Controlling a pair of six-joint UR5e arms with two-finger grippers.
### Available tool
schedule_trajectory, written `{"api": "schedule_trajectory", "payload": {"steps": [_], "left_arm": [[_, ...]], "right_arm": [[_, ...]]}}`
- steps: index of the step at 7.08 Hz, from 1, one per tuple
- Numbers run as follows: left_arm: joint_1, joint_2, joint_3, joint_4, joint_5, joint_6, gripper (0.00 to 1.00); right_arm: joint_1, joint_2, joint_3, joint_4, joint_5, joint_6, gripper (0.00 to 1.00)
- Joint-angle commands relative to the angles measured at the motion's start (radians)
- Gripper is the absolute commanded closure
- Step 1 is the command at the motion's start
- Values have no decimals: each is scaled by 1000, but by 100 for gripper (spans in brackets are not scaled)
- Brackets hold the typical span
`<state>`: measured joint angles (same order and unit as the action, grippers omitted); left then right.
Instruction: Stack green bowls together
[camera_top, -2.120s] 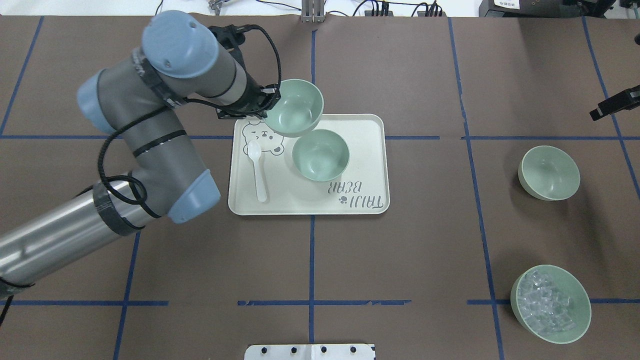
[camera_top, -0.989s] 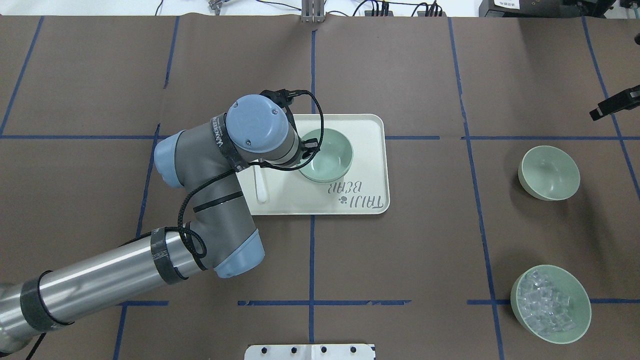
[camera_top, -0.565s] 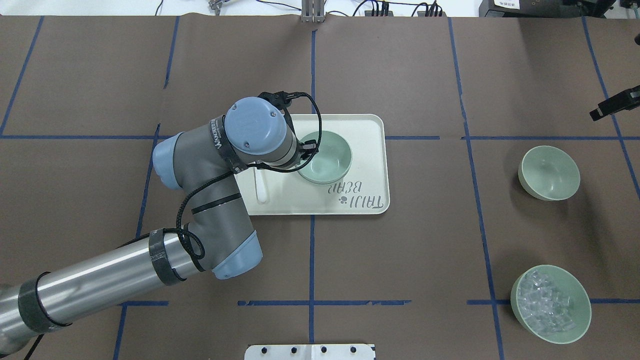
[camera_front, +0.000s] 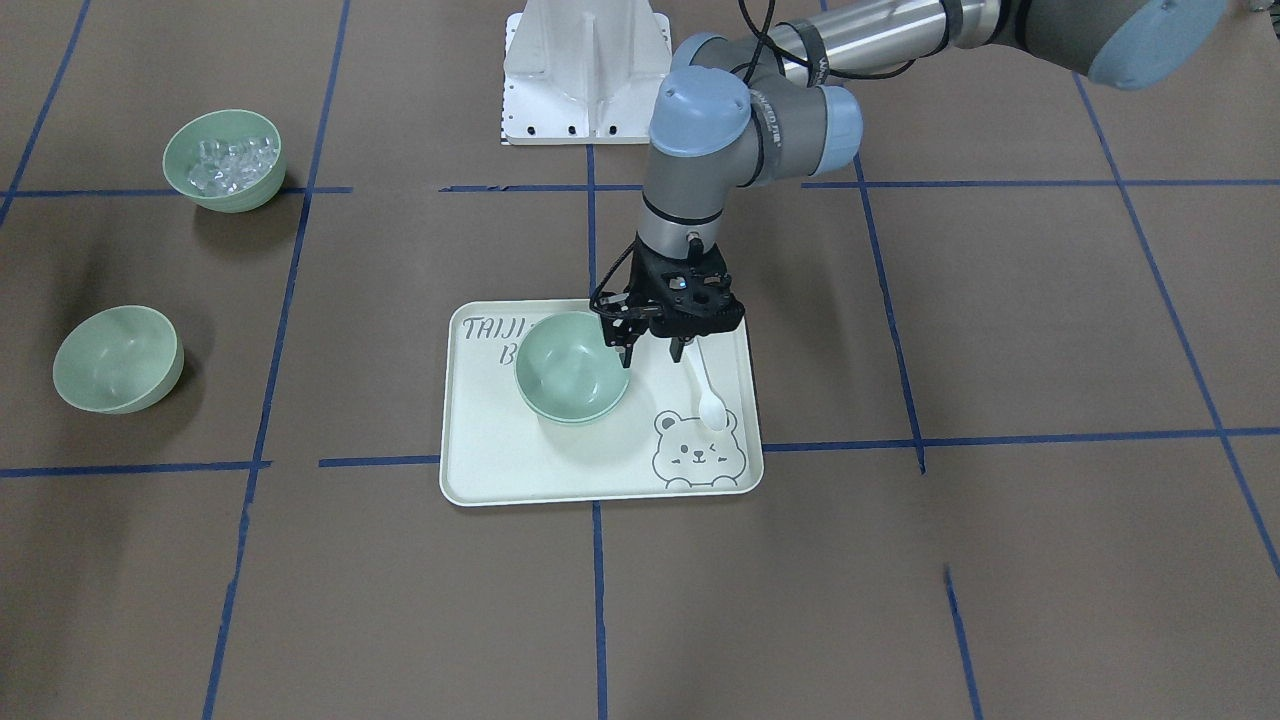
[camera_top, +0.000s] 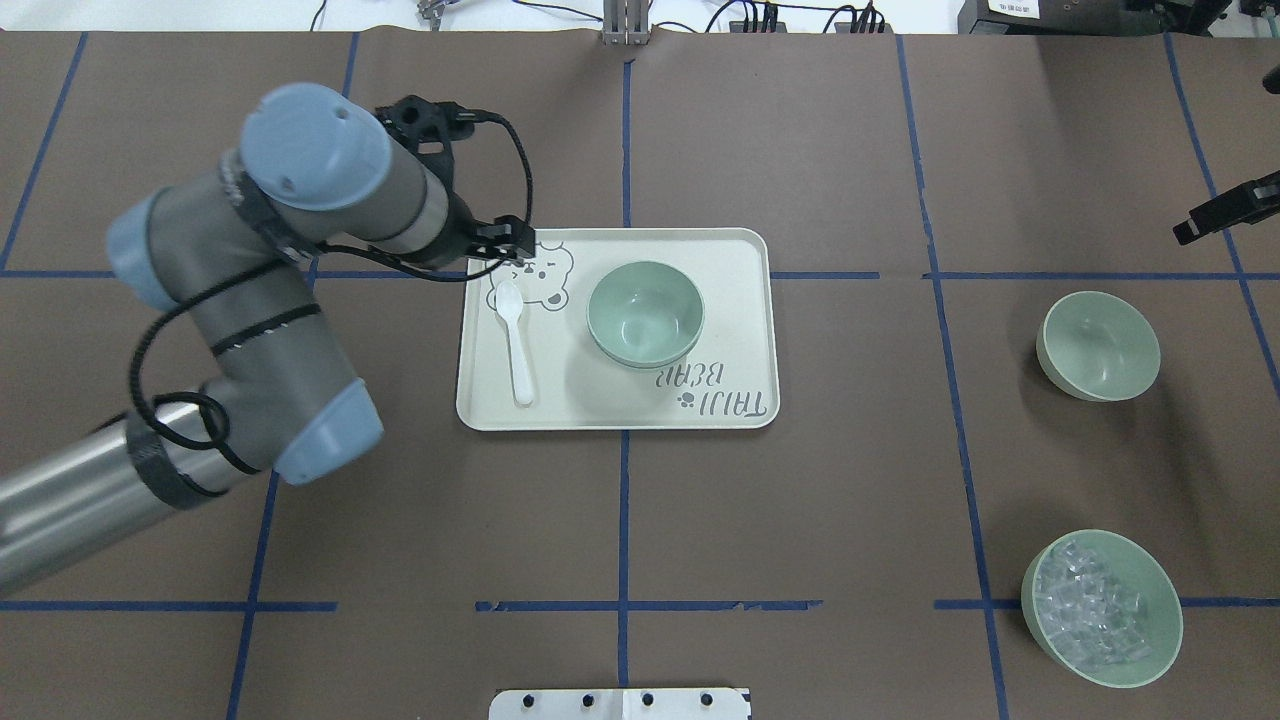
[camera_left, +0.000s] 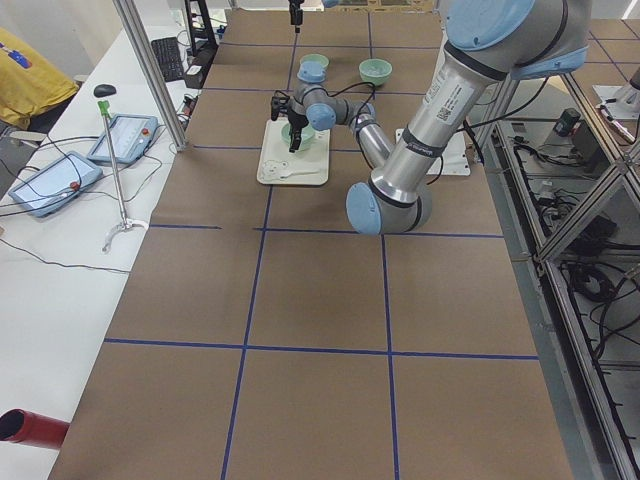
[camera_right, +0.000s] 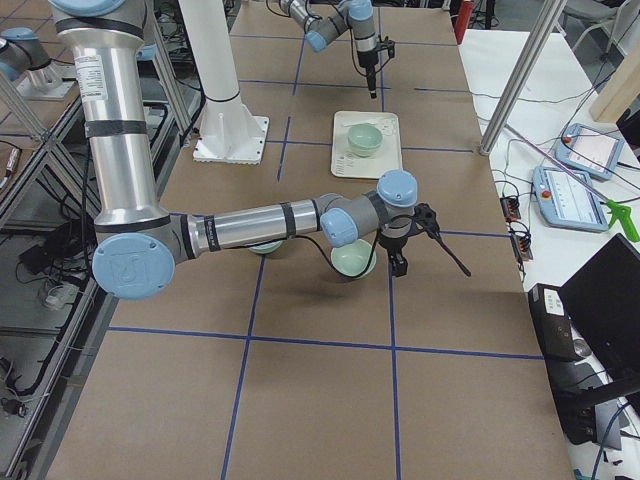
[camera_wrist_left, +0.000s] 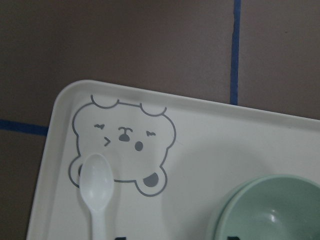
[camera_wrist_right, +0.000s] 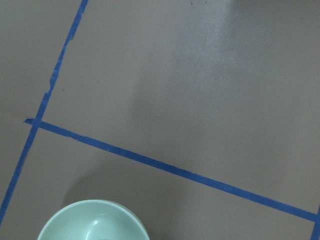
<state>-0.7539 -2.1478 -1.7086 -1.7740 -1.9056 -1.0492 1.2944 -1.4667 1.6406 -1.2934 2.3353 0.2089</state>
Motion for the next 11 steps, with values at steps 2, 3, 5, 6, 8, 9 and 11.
{"api": "schedule_trajectory", "payload": {"steps": [2, 3, 5, 6, 8, 9, 11], "left_arm": [[-436, 309, -39, 4, -231, 730, 0], [-593, 394, -16, 4, -292, 926, 0], [-757, 520, 65, 89, -378, 1140, 0], [-759, 481, 96, 302, -378, 1144, 0], [-769, 437, 98, 399, -380, 1146, 0], [-768, 431, 96, 400, -380, 1143, 0], [-766, 428, 95, 401, -383, 1143, 0]], "right_arm": [[-18, -72, 2, 101, -8, 61, 0], [-33, -84, 2, 168, -25, 148, 0], [-50, -118, 18, 223, -42, 202, 0], [-59, -119, 18, 221, -44, 213, 0], [-134, -147, 10, 227, -126, 233, 0], [-154, -153, 10, 227, -132, 233, 1], [-240, -155, 8, 240, -177, 234, 18]]}}
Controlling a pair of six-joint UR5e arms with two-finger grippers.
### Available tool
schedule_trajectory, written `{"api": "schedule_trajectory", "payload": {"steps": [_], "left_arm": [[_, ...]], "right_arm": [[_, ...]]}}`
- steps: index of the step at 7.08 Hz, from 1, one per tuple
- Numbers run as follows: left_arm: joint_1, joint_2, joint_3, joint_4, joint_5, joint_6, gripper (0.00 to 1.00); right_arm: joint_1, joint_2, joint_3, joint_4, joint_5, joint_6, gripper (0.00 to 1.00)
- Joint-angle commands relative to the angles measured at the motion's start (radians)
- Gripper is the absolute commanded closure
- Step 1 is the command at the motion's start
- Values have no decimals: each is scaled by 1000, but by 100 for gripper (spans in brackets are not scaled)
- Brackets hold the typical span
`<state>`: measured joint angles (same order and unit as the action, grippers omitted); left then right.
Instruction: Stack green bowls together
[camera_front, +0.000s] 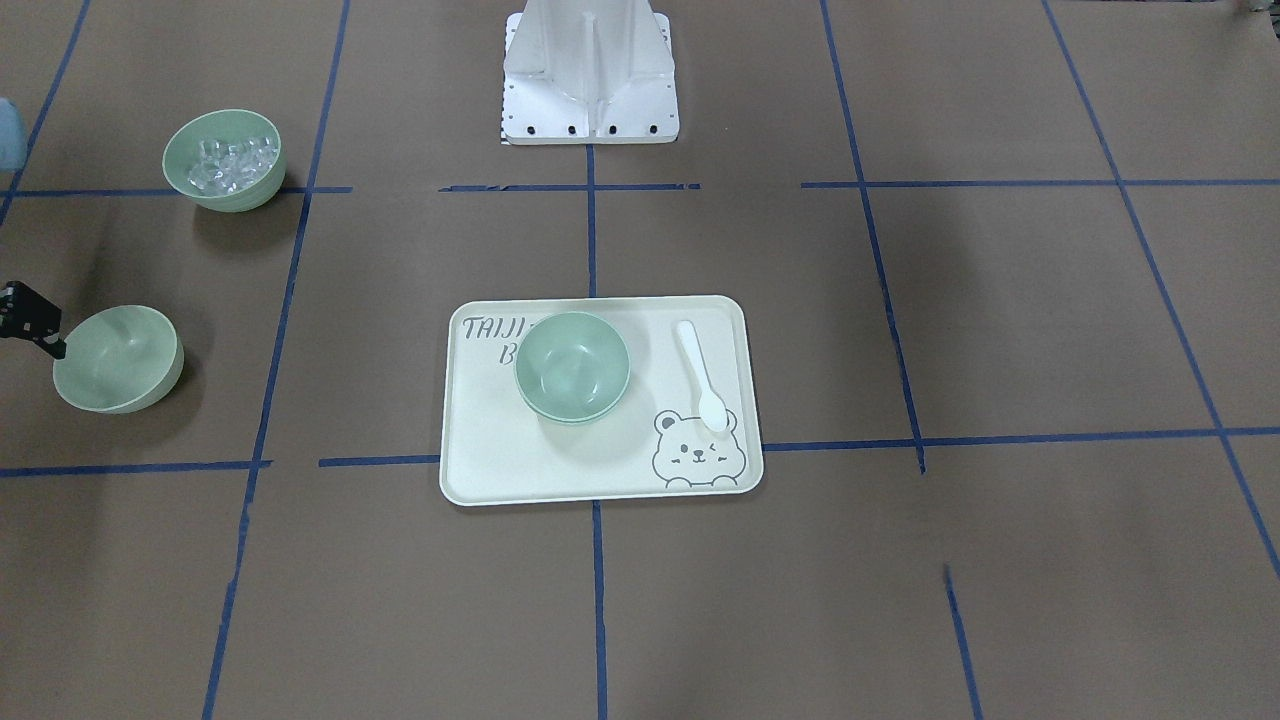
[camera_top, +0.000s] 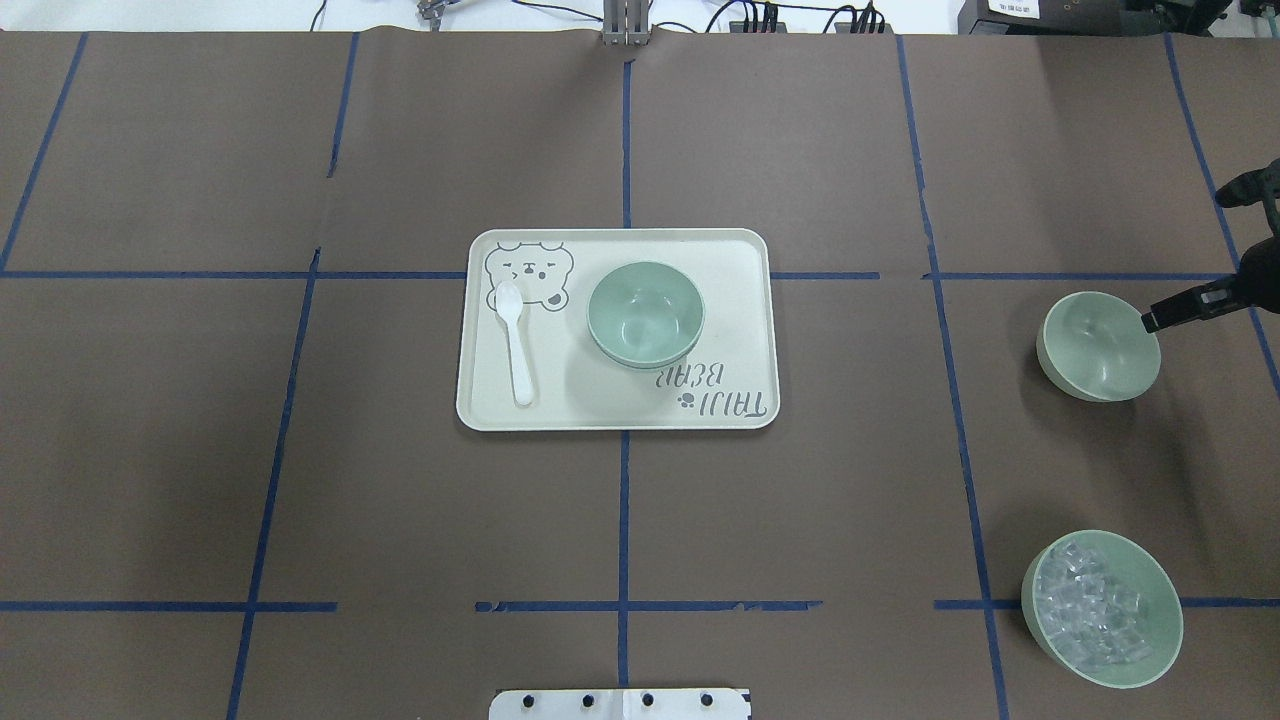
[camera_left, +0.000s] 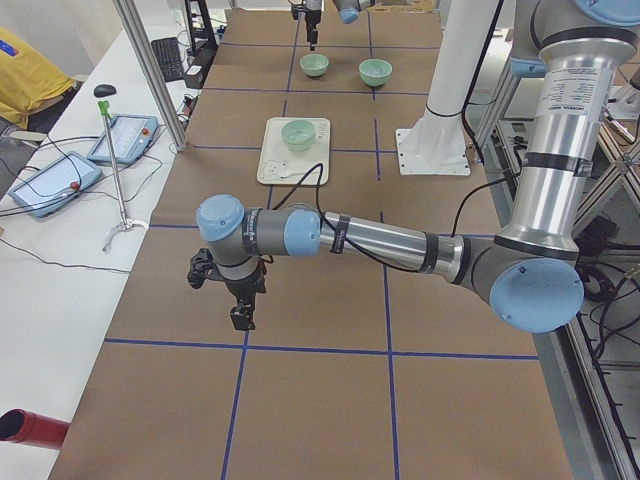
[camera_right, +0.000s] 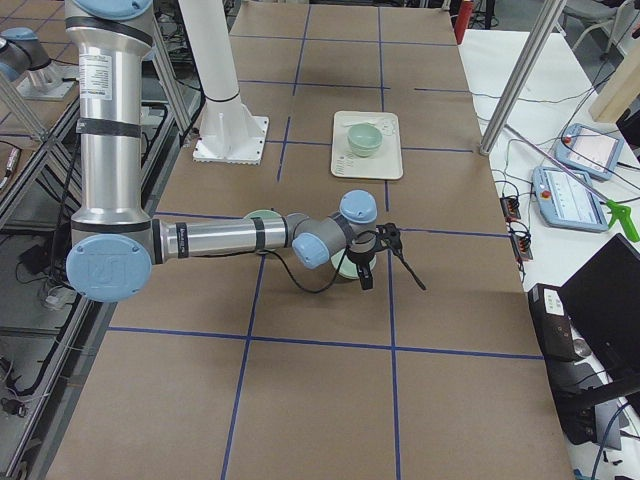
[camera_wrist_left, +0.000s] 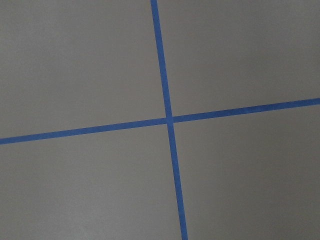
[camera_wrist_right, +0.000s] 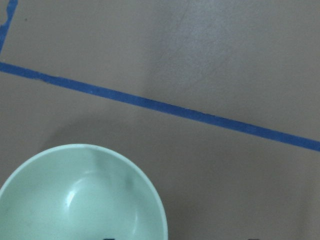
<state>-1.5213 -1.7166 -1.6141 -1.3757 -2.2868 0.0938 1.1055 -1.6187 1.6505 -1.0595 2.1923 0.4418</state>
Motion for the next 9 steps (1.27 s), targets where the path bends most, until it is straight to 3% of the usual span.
{"api": "schedule_trajectory", "payload": {"steps": [1, 2, 6, 7, 9], "left_arm": [[1, -3, -4, 4, -2, 0, 0], [1, -1, -4, 4, -2, 0, 0], [1, -4, -12, 3, -3, -2, 0], [0, 0, -9, 6, -2, -2, 0], [-2, 11, 3, 36, -2, -6, 0]], "right_arm": [[-67, -3, -9, 6, -35, 2, 43], [-69, -1, -8, 6, -34, 0, 98], [-67, 11, 29, -3, -25, 6, 100], [-69, 43, 52, -8, 7, 68, 100], [-78, 207, 58, -63, 47, 257, 100]]}}
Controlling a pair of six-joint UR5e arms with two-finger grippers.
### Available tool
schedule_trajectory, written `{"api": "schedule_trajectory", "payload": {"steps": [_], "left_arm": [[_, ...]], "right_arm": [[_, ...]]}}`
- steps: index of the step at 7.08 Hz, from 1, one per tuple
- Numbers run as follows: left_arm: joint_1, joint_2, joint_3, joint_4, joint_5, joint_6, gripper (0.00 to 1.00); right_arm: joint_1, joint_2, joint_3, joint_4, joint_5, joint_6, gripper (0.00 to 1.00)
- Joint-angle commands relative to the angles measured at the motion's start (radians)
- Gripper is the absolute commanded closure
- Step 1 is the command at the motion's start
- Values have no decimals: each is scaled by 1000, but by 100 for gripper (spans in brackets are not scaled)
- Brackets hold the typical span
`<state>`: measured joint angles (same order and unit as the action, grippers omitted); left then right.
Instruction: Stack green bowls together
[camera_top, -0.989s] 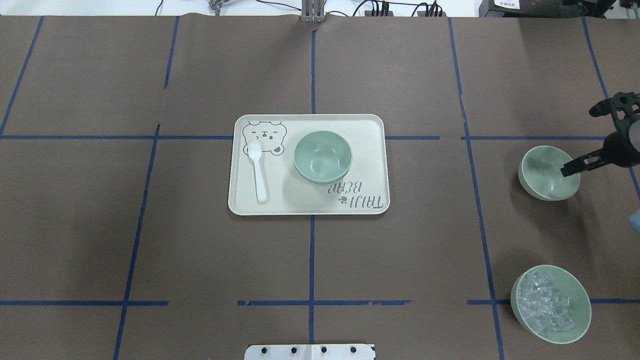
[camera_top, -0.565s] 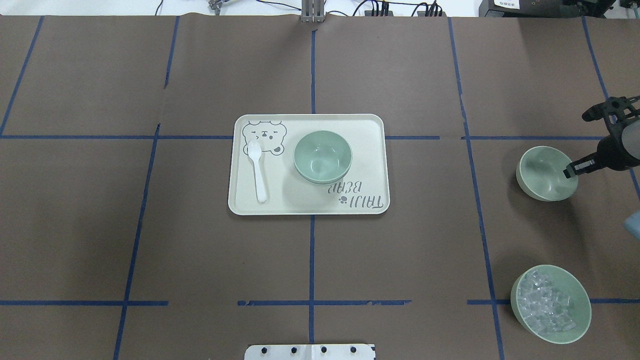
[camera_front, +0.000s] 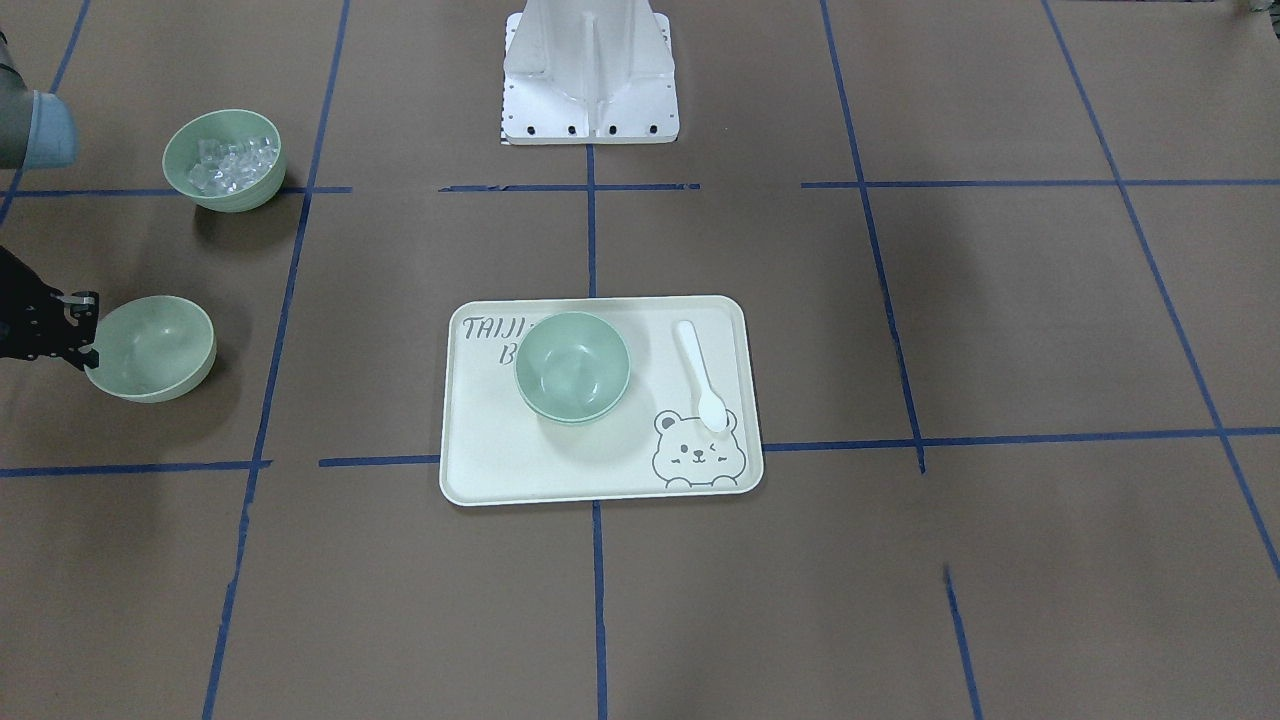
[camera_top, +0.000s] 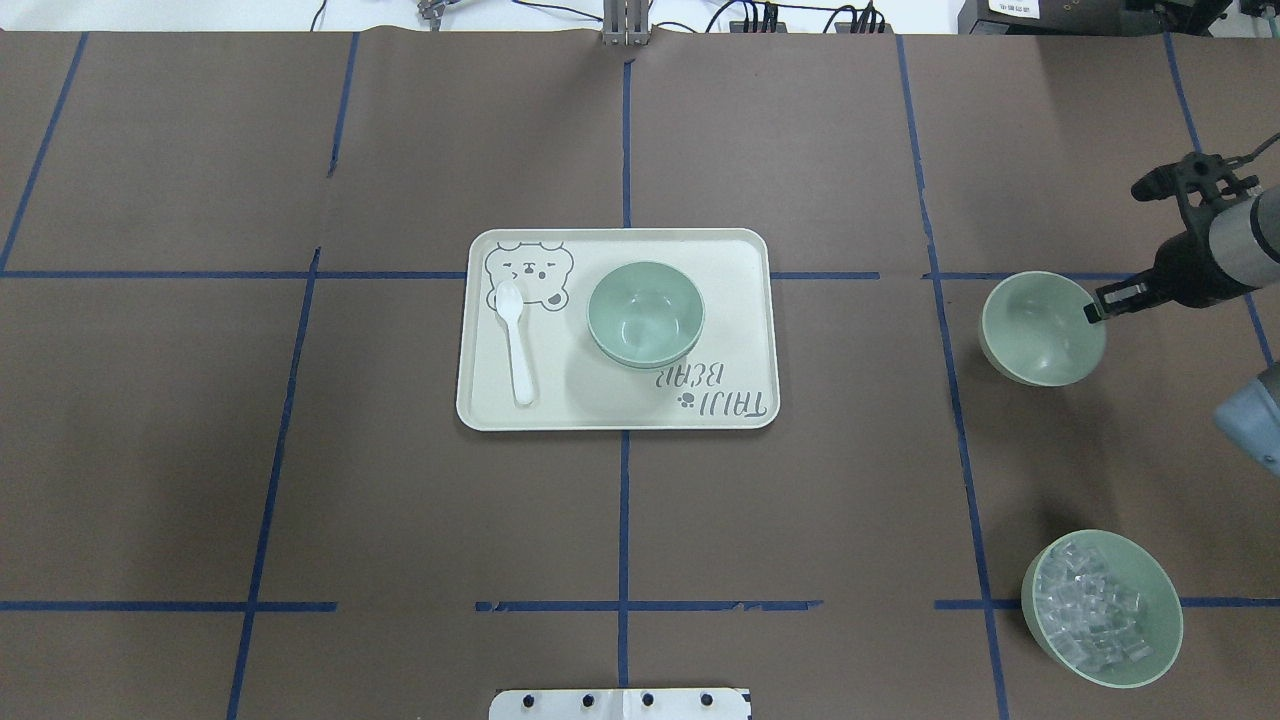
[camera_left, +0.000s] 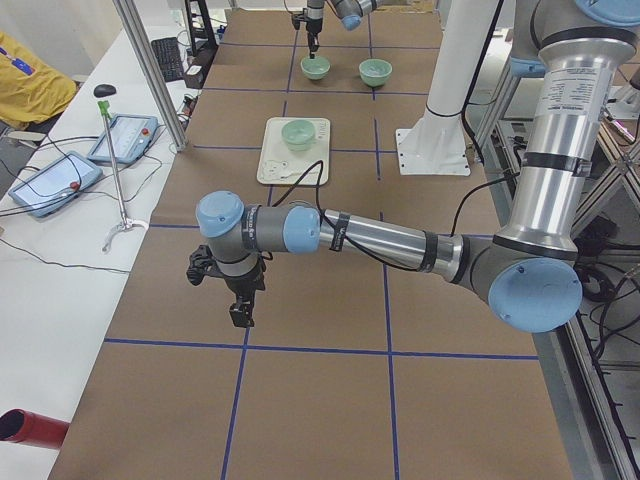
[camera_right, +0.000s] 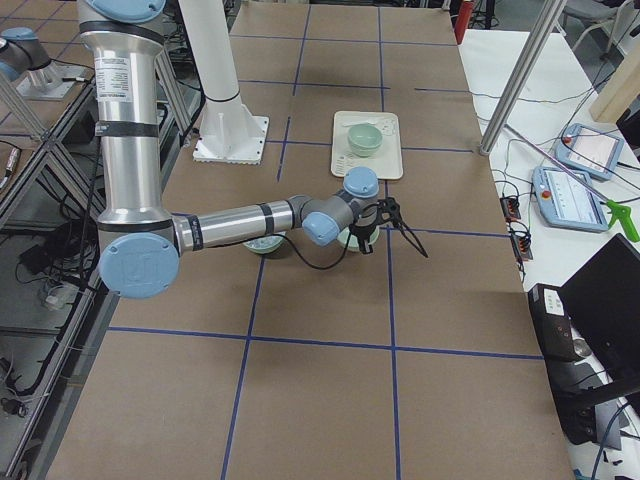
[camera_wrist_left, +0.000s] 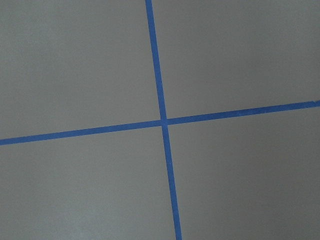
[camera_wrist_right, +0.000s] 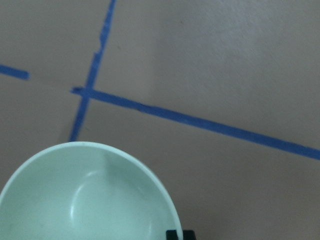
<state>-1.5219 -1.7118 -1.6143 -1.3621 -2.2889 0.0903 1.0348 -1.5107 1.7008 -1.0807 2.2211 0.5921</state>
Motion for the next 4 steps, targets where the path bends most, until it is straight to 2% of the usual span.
{"api": "schedule_trajectory", "payload": {"steps": [1, 3, 4], "left_arm": [[-3, 6, 5, 28, -7, -4, 0], [-11, 76, -56, 11, -137, 3, 0], [-11, 75, -77, 11, -138, 2, 0]], "right_arm": [[-42, 210, 17, -133, 17, 183, 100], [-115, 427, 17, -317, -1, 300, 100], [-166, 505, 16, -371, -44, 340, 100]]}}
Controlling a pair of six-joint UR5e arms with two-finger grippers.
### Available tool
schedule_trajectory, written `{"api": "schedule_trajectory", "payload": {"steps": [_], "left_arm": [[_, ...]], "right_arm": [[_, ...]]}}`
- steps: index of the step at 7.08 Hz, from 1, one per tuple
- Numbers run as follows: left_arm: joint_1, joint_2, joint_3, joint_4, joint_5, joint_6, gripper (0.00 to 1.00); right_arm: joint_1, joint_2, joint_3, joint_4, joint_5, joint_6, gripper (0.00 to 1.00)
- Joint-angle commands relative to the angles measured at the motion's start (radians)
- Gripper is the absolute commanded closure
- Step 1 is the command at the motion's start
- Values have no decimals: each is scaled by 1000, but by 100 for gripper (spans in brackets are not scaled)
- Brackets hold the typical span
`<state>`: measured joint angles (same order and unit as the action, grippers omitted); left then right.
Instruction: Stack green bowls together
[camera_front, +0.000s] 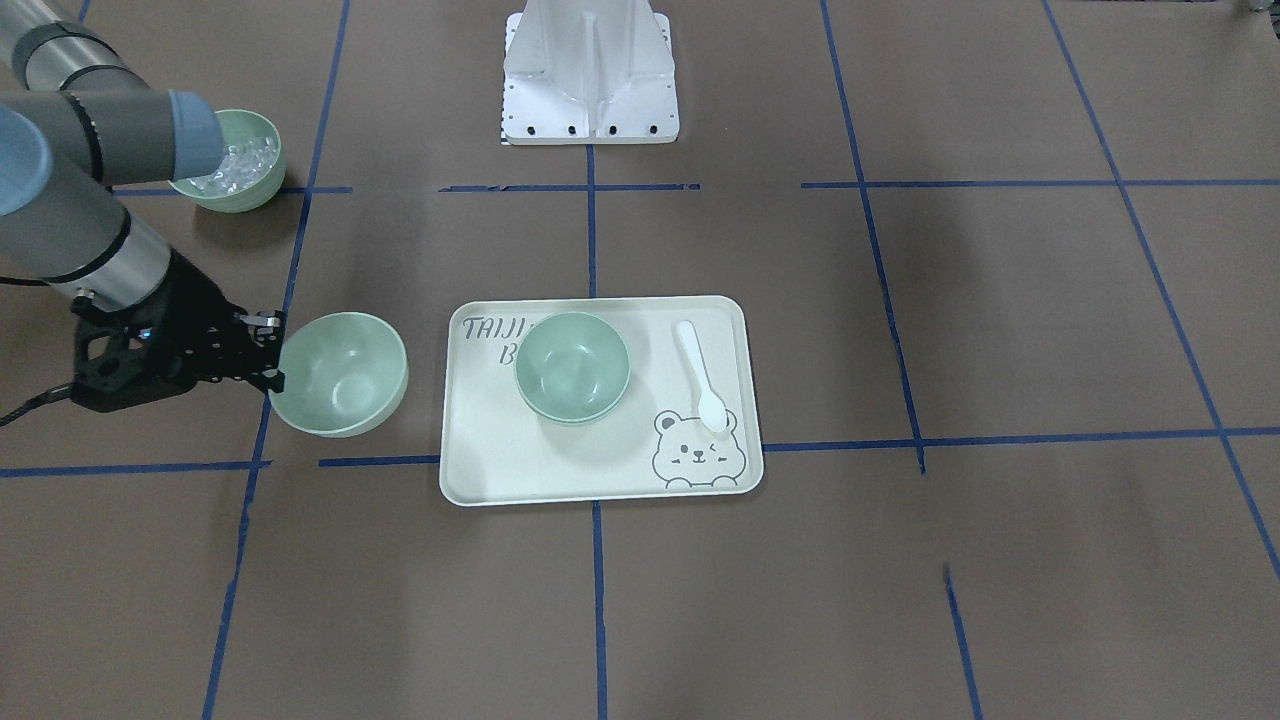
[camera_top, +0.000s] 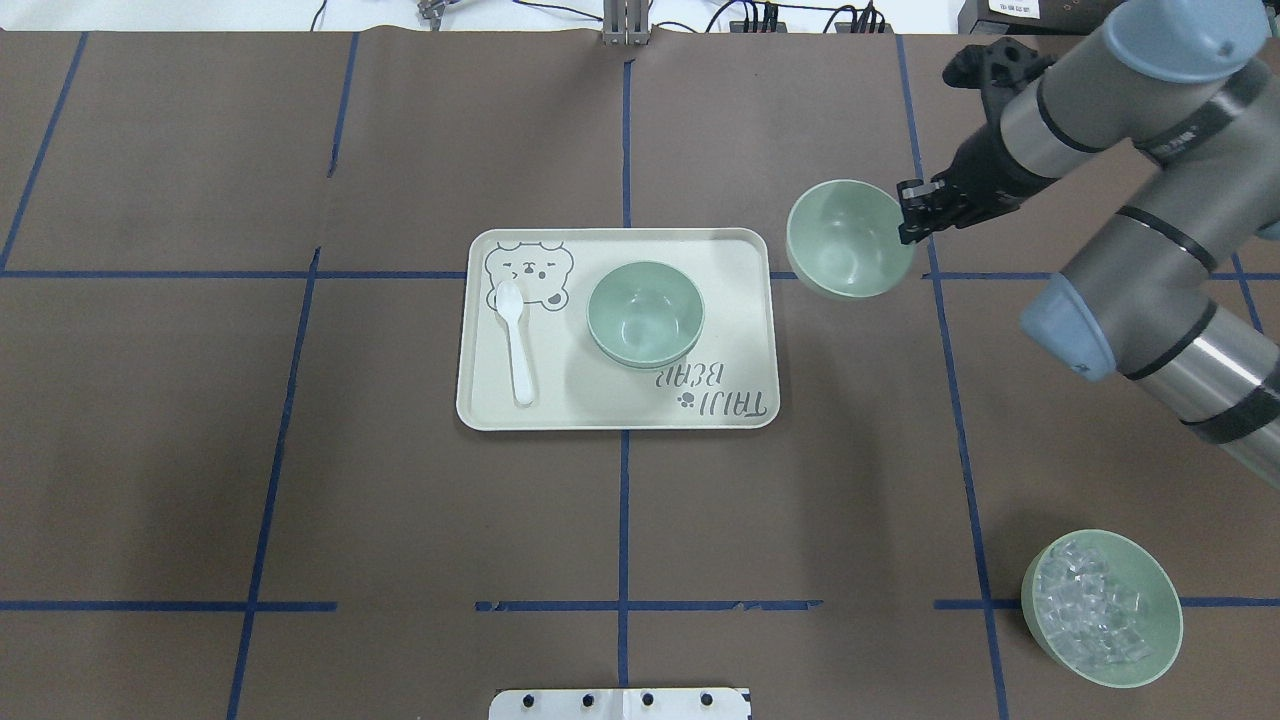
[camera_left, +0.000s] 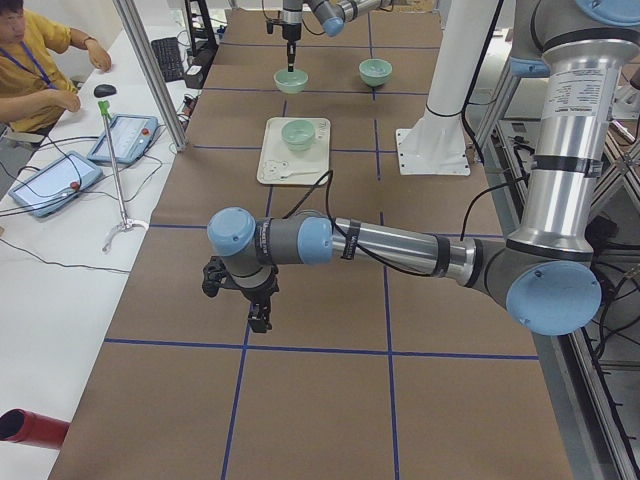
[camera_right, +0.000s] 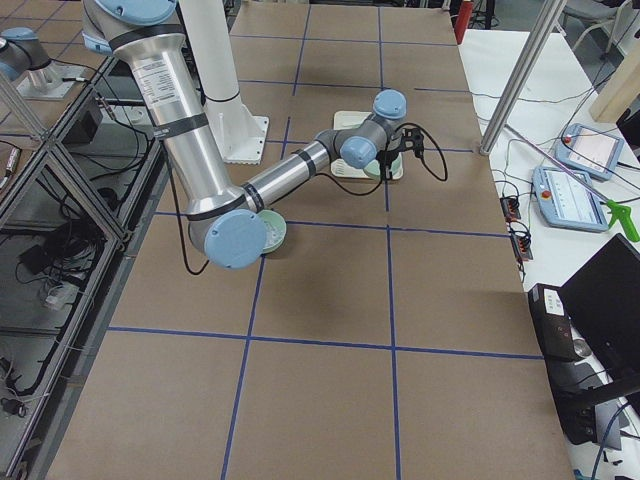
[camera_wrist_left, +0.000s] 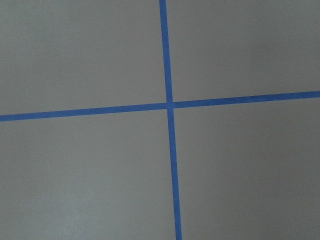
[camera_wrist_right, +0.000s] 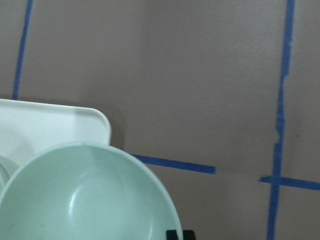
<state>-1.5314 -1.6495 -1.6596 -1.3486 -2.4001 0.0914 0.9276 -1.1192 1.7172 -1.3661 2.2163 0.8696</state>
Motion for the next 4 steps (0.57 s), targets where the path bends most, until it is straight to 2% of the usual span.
{"api": "schedule_trajectory", "payload": {"steps": [1, 2, 4], "left_arm": [[-1, 11, -34, -3, -27, -1, 0], [-3, 11, -35, -3, -27, -1, 0], [-3, 10, -35, -3, -28, -2, 0]], "right_arm": [[-129, 172, -13, -117, -117, 115, 100], [-180, 202, -22, -122, -179, 155, 100], [-268, 278, -104, -123, -268, 221, 100]]}}
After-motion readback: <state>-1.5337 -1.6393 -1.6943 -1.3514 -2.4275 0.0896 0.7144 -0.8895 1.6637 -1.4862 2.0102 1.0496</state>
